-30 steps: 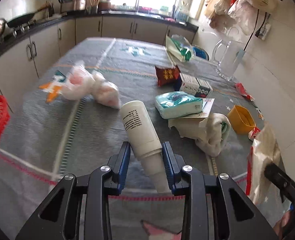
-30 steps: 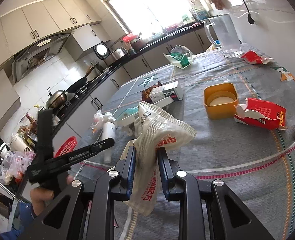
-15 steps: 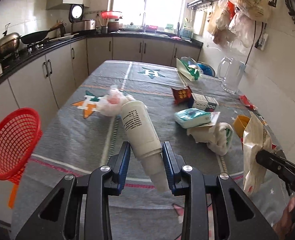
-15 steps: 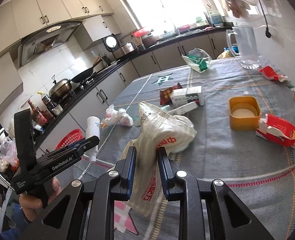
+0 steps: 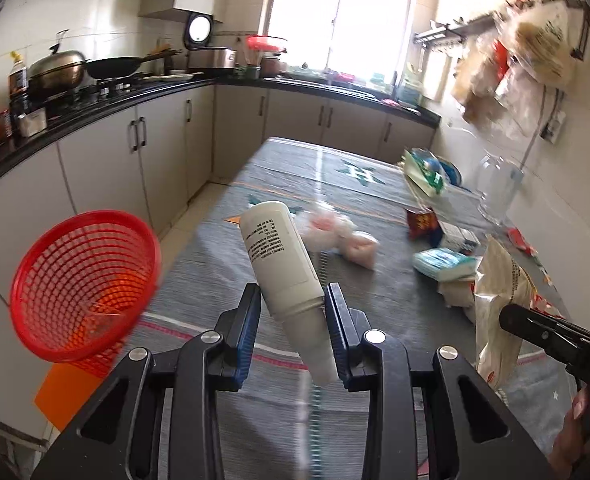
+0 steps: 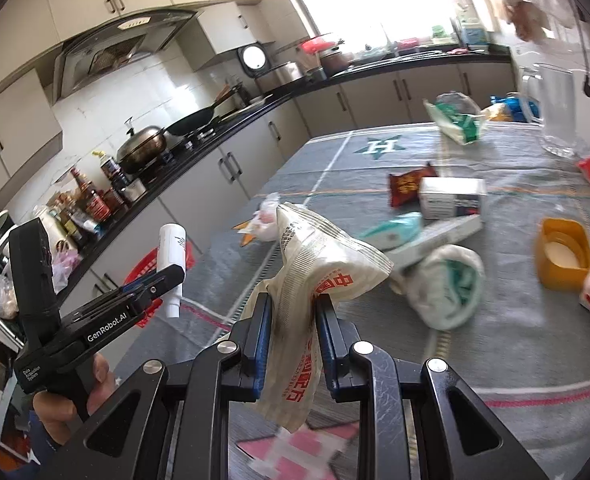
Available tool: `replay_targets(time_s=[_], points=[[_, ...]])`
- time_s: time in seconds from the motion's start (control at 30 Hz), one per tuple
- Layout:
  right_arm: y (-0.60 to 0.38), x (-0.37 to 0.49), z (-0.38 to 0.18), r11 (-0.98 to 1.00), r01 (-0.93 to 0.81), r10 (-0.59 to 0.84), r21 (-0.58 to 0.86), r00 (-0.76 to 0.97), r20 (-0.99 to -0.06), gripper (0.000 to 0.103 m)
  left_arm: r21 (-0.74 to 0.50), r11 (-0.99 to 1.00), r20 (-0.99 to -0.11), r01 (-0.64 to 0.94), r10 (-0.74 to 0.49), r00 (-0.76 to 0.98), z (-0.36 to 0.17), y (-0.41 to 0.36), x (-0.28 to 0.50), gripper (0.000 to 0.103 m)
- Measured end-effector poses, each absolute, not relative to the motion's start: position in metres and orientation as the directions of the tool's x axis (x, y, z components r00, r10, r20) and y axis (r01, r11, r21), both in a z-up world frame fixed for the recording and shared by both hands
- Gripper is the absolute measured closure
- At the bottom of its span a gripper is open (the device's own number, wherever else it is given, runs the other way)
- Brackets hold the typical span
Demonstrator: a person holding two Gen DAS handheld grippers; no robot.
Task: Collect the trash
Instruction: 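Carry the spray bottle and white bag to the red basket and release both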
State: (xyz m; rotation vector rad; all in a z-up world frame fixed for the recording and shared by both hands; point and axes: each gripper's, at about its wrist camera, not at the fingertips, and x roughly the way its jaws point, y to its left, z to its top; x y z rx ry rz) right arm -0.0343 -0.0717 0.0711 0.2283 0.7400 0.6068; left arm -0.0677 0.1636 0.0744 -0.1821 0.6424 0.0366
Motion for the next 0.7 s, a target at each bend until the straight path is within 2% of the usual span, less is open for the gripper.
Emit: replay_targets(time_s=[0.5, 0.7], points=[[0.057, -0.013, 0.093, 0.71, -0.595, 0.679, 0.376, 0.438, -0.589, 0.078, -0.184, 0.943, -0.568, -0.276, 0.127, 0.813, 0.085, 0.284, -0.09, 0.071], [0.113, -0.005, 0.1, 0.674, -0.645, 0.699, 0.36, 0.399, -0.594, 0.078, -0.183, 0.914, -0.585, -0.362, 0.195, 0.788, 0.079, 0.336, -0.1, 0.071]])
